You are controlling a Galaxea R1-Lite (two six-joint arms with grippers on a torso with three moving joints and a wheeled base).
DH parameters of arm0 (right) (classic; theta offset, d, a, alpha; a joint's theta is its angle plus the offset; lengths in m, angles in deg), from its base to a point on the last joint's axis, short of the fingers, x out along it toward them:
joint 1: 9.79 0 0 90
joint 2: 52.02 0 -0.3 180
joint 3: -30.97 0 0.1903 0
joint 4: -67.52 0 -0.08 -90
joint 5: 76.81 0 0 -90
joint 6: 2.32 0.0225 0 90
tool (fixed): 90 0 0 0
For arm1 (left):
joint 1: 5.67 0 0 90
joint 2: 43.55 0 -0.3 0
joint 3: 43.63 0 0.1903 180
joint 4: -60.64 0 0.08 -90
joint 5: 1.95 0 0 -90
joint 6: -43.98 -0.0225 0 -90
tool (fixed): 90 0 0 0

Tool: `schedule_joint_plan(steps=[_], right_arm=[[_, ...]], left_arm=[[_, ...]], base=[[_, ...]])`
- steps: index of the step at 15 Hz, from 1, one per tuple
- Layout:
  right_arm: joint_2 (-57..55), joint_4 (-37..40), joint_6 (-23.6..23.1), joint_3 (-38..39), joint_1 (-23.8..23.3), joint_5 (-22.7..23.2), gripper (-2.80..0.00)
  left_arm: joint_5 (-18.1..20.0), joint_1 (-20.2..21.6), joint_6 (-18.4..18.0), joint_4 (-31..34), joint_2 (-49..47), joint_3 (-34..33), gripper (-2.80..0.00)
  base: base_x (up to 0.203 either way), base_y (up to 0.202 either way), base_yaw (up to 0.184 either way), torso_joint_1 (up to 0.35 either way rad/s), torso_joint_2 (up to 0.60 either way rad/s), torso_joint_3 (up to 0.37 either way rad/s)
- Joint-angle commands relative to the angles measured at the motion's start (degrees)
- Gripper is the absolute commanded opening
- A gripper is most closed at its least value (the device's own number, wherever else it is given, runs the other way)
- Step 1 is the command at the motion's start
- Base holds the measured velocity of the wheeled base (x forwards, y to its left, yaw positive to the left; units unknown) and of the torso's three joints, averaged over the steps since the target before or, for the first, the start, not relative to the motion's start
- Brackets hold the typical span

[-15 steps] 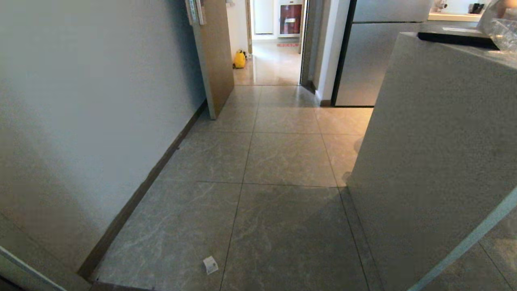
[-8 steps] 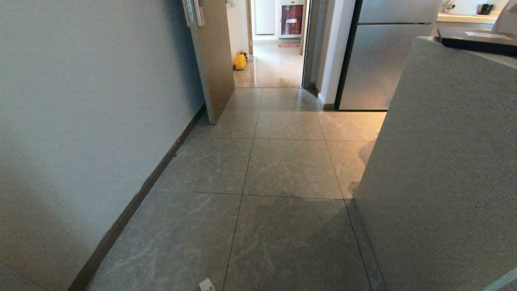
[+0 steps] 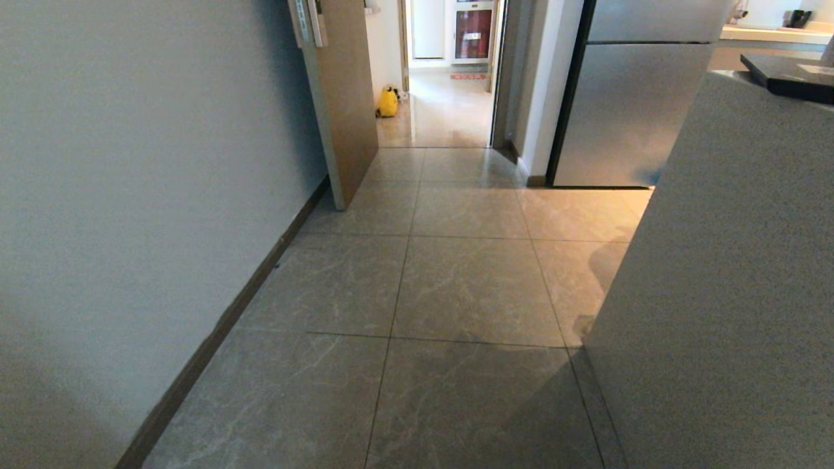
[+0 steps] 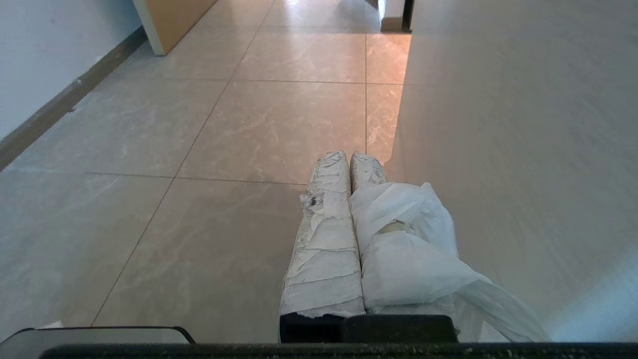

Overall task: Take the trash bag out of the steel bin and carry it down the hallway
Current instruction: Put the trash bag at the door

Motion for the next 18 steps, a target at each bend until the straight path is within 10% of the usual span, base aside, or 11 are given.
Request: schedule_joint_plan(steps=[1,18], right_arm=[[-0.1,0.0,-0.1,0.1,0.0,0.0,-2.8],[-0.1,0.1,0.0,0.1,0.0,0.0,-2.8]], left_arm=[[0.0,0.0,0.0,0.0,0.0,0.0,-2.8],[-0.1,0.0,0.2,0.0,0.0,0.0,-2.8]], base=[[0.189,0.0,-0.002,0.002,0.0,0.002],[0.189,0.0,0.001,0.004,0.0,0.002]])
